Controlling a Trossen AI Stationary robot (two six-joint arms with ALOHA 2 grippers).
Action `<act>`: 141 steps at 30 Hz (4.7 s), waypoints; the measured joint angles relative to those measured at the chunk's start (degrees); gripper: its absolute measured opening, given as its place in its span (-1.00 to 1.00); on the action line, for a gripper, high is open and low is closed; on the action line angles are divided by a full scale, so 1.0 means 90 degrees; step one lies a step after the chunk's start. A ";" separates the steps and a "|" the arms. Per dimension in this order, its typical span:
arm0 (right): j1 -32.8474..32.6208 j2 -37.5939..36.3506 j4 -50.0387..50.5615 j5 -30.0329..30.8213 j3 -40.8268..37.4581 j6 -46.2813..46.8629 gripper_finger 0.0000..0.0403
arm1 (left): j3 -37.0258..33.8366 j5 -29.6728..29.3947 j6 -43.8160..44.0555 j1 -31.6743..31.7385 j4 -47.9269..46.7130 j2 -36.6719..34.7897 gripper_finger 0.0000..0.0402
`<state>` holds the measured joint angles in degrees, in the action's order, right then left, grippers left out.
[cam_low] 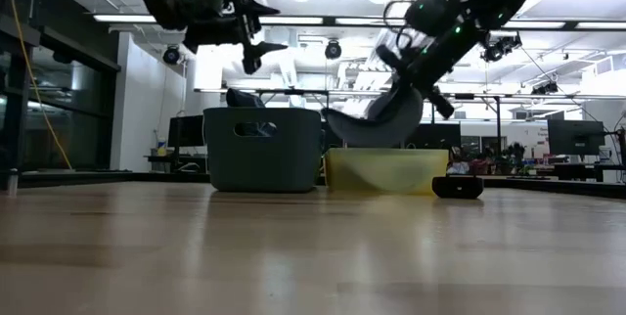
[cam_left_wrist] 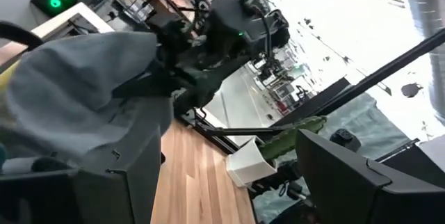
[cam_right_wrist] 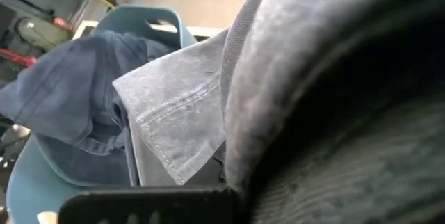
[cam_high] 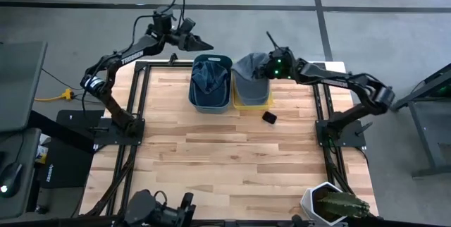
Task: Pick & Place hat
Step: Put the gray cap into the yellow bin, then return to Home Position
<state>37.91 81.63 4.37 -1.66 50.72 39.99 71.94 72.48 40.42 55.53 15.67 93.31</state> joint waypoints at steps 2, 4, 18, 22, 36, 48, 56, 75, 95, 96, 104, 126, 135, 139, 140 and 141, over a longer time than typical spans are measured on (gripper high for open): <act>0.0000 0.0246 -0.0216 -0.0153 0.0000 -0.0003 -0.98 | -0.0007 -0.0109 -0.0170 -0.0006 -0.0351 -0.0191 0.37; 0.0000 0.0444 -0.0368 -0.0257 0.0000 0.0000 -0.98 | -0.0005 -0.0291 -0.0466 -0.0095 -0.0685 -0.0404 0.37; 0.0092 0.1140 -0.0165 -0.0356 0.0000 -0.0145 -0.98 | 0.0005 -0.2022 -0.2465 -0.0987 -0.3565 -0.1779 0.37; 0.0126 0.1318 0.0025 -0.0372 0.0002 0.0087 -0.98 | -0.0019 -0.2496 -0.2453 -0.1274 -0.3709 -0.2018 0.37; 0.0253 0.1378 0.0256 -0.0404 0.0002 -0.0002 -0.87 | -0.0007 -0.3157 -0.2181 -0.1688 -0.3767 -0.2187 0.37; 0.0292 0.1378 0.0222 -0.0645 0.0002 -0.0119 -0.43 | -0.0007 -0.3285 -0.2100 -0.1676 -0.3767 -0.2194 0.37; 0.0292 0.1378 0.0222 -0.0714 0.0002 -0.0119 -0.02 | -0.0007 -0.3290 -0.2068 -0.1676 -0.3789 -0.2194 0.37; 0.0481 0.0757 0.0987 -0.0673 0.0002 -0.0428 0.05 | -0.0007 -0.3293 -0.2010 -0.1676 -0.3760 -0.2194 0.37; 0.0533 -0.1067 0.2117 -0.0491 0.0000 -0.0500 0.05 | -0.0007 -0.3802 -0.2268 -0.1673 -0.4246 -0.2805 0.37; 0.0533 -0.1176 0.2139 -0.0567 0.0000 -0.0502 0.05 | -0.0007 -0.3886 -0.2301 -0.1672 -0.4327 -0.2869 0.37; 0.0310 -0.2225 0.2136 -0.0593 0.0000 -0.0684 0.05 | -0.0281 -0.4599 -0.2578 -0.1671 -0.4730 -0.3495 0.37; -0.3426 -0.3862 0.2249 0.3310 0.0000 -0.1002 0.05 | -0.4684 -0.5758 -0.0575 -0.1673 -0.2431 -0.6994 0.37; -0.4939 -0.4281 -0.0203 0.4642 -0.1803 -0.0613 0.05 | -0.5880 -0.5976 0.0016 -0.1688 -0.2376 -0.8899 0.37; -0.5336 -0.4294 -0.1345 0.4868 -0.2494 -0.0446 0.04 | -0.6061 -0.6135 0.0184 -0.1947 -0.2374 -0.9095 0.37; -0.5404 -0.4285 -0.1565 0.4939 -0.2590 -0.0445 0.04 | -0.6100 -0.6268 0.0180 -0.2071 -0.2370 -0.9084 0.37; -0.5459 -0.4285 -0.1757 0.5017 -0.2679 -0.0445 0.04 | -0.6136 -0.6441 0.0173 -0.2213 -0.2356 -0.9050 0.37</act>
<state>-11.22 43.07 -11.44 43.49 26.61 35.99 16.72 14.51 41.98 35.61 -5.53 11.86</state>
